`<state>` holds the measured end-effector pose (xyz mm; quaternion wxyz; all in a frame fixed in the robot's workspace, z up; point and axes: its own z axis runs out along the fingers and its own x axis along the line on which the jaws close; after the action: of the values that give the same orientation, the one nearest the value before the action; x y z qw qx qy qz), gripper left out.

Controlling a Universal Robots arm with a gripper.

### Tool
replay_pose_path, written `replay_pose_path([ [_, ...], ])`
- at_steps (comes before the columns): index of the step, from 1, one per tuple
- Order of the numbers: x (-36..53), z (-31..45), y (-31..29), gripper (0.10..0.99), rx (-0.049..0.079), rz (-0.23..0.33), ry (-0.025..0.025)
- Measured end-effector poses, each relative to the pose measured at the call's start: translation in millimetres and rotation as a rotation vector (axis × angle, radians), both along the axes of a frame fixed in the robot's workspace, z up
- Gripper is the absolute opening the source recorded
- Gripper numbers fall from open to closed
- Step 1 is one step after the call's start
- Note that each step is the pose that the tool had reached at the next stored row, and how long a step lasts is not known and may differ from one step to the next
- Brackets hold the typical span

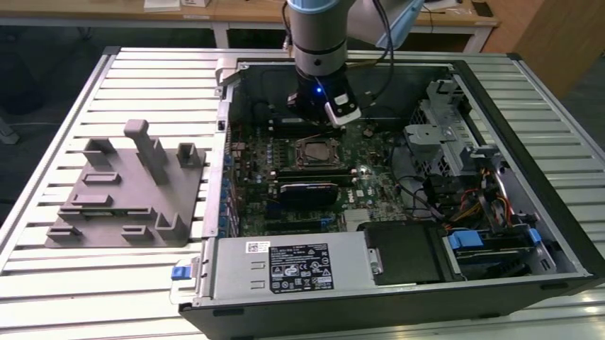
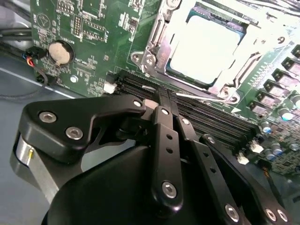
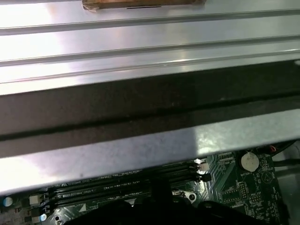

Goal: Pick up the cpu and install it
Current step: 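Install the first cpu locking lever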

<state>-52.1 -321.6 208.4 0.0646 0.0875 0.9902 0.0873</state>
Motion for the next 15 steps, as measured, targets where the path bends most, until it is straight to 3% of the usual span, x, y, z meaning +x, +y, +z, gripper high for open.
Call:
replay_pose_path([
  [3, -1.8, -2.4, 0.0, 0.106, 0.0, -0.015, -0.005],
  [15, -7.1, -7.4, 1.7, 0.106, -0.002, -0.122, -0.0101],
])
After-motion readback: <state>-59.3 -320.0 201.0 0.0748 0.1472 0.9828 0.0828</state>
